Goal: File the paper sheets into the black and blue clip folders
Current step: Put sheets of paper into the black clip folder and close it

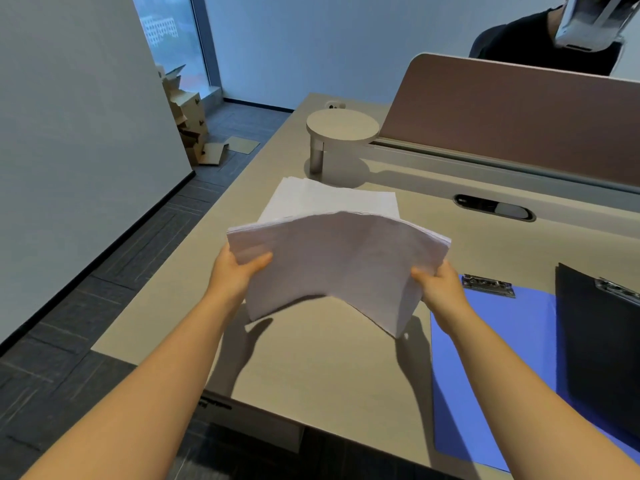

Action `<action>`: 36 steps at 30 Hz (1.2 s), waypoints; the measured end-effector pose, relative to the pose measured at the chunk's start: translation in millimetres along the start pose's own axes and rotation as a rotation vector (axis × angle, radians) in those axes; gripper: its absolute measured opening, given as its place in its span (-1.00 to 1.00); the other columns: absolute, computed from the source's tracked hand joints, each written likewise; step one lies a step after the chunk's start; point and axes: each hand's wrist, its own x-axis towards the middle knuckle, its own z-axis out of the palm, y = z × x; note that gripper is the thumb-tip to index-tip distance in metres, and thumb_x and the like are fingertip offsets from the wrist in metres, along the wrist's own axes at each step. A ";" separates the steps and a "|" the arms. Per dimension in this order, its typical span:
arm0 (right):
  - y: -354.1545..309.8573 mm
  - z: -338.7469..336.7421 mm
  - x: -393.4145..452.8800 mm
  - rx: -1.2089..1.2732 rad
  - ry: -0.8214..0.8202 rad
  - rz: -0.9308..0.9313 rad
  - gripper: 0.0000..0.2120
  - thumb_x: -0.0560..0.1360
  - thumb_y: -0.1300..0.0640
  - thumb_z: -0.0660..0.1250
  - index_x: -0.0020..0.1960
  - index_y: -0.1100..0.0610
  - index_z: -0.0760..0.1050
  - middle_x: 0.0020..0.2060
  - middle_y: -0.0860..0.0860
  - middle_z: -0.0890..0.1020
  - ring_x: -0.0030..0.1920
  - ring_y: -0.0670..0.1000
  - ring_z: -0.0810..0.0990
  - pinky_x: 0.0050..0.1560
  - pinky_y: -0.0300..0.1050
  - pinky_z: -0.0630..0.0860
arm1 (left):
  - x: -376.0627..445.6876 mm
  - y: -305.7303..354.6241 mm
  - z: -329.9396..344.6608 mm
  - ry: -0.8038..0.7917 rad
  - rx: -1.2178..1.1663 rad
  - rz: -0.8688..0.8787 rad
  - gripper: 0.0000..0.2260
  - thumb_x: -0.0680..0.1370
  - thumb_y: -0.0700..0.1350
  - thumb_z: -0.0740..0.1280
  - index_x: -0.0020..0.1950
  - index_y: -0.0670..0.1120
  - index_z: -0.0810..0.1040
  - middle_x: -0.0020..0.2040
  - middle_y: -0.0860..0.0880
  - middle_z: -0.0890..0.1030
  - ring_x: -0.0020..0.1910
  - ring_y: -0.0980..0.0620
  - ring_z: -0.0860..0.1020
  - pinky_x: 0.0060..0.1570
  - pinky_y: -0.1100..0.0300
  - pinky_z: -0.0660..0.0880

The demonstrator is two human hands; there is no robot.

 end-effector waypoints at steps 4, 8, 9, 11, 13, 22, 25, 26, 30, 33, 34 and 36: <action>9.6 1.3 2.6 -0.154 0.001 0.117 -0.66 0.55 0.24 0.14 0.31 0.27 0.40 0.12 0.12 0.54 0.15 0.17 0.49 0.23 0.07 0.39 | 1.6 -7.7 0.2 0.060 0.072 -0.077 -0.61 0.46 -0.39 0.32 0.28 -0.32 0.44 0.21 -0.28 0.54 0.07 -0.02 0.46 0.04 0.11 0.39; 7.6 5.4 0.2 -0.059 0.058 0.266 -0.65 0.55 0.06 0.20 0.14 0.34 0.45 0.05 0.25 0.56 -0.01 0.19 0.53 -0.04 -0.08 0.39 | 3.8 -2.5 5.8 0.127 0.215 -0.054 -0.72 0.49 -0.28 0.29 0.20 -0.24 0.53 0.05 -0.20 0.58 -0.02 -0.09 0.49 0.02 0.03 0.44; 9.7 7.6 -0.3 -0.020 0.048 0.321 -0.59 0.54 0.05 0.21 0.26 0.31 0.38 0.16 0.22 0.51 0.13 0.21 0.51 0.07 -0.06 0.40 | 1.6 -0.6 8.4 0.125 0.225 -0.046 -0.74 0.49 -0.28 0.27 0.18 -0.22 0.54 0.00 -0.16 0.57 -0.03 -0.10 0.50 0.04 0.01 0.45; 12.4 12.7 -8.3 0.061 -0.006 0.413 -0.51 0.55 0.08 0.23 0.40 0.27 0.26 0.34 0.15 0.41 0.36 0.18 0.39 0.24 -0.06 0.35 | -2.0 -2.6 13.3 0.130 0.180 -0.067 -0.83 0.50 -0.30 0.24 0.03 -0.15 0.56 -0.09 -0.11 0.55 -0.06 -0.09 0.49 0.02 0.04 0.44; 13.1 20.5 -19.8 0.179 -0.083 0.488 -0.63 0.54 0.12 0.24 0.33 0.16 0.34 0.11 0.07 0.54 0.14 0.09 0.53 0.08 -0.16 0.41 | -6.0 -6.1 17.2 0.169 0.082 -0.133 -0.82 0.50 -0.34 0.22 -0.19 -0.09 0.51 -0.22 -0.05 0.52 -0.08 -0.08 0.47 -0.03 0.10 0.39; 40.3 29.7 -36.5 0.722 0.024 0.587 -0.81 0.56 0.35 0.15 0.13 0.30 0.46 0.07 0.18 0.55 0.12 0.21 0.54 0.09 0.04 0.46 | -31.2 -10.5 32.6 -0.051 -0.222 -0.327 -0.66 0.55 -0.36 0.19 0.32 -0.23 0.42 -0.06 -0.06 0.58 -0.22 0.04 0.53 -0.19 0.21 0.48; 42.8 10.6 -34.9 0.583 0.179 0.427 -0.68 0.52 0.40 0.16 0.27 0.32 0.40 0.09 0.17 0.56 0.05 0.19 0.56 -0.01 0.01 0.53 | -40.3 -9.1 46.3 -0.138 -0.201 -0.349 -0.67 0.55 -0.34 0.19 0.32 -0.24 0.42 0.04 -0.10 0.59 -0.24 0.06 0.56 -0.36 0.29 0.55; 43.0 1.0 -35.9 0.545 0.210 0.387 -0.67 0.52 0.40 0.16 0.27 0.31 0.41 0.11 0.17 0.57 0.03 0.17 0.56 0.01 0.01 0.55 | -44.2 -7.2 52.7 -0.153 -0.202 -0.348 -0.67 0.55 -0.35 0.19 0.32 -0.26 0.41 0.09 -0.13 0.57 -0.28 0.07 0.58 -0.48 0.36 0.53; 46.3 -54.9 -50.1 0.585 0.272 0.338 -0.64 0.53 0.41 0.14 0.31 0.25 0.41 0.15 0.11 0.54 -0.09 0.02 0.54 -0.35 -0.31 0.53 | -52.3 5.9 86.4 -0.091 -0.255 -0.331 -0.76 0.54 -0.37 0.19 0.20 -0.33 0.43 -0.13 -0.14 0.55 -0.38 0.08 0.58 -0.56 0.36 0.50; 56.5 -107.1 -61.8 0.604 0.345 0.308 -0.61 0.54 0.41 0.14 0.35 0.25 0.37 0.27 0.11 0.51 0.19 0.12 0.52 -0.02 -0.18 0.59 | -58.1 12.8 124.1 -0.099 -0.087 -0.309 -0.71 0.50 -0.36 0.25 0.22 -0.29 0.46 -0.12 -0.14 0.55 -0.16 -0.03 0.54 -0.07 0.12 0.55; 60.9 -125.4 -66.2 0.601 0.361 0.295 -0.60 0.53 0.42 0.15 0.35 0.25 0.36 0.30 0.15 0.51 0.23 0.17 0.51 0.16 -0.03 0.53 | -62.7 14.2 139.2 -0.134 0.012 -0.307 -0.70 0.49 -0.35 0.26 0.22 -0.26 0.49 -0.08 -0.15 0.55 -0.10 -0.07 0.53 0.03 0.08 0.52; 69.8 -164.9 -78.5 0.586 0.417 0.262 -0.58 0.52 0.43 0.16 0.36 0.26 0.37 0.31 0.20 0.50 0.19 0.18 0.51 0.24 0.08 0.46 | -82.0 18.6 173.0 -0.291 0.237 -0.307 -0.82 0.45 -0.33 0.28 0.02 -0.18 0.56 -0.10 -0.14 0.52 -0.07 -0.11 0.47 0.02 0.07 0.46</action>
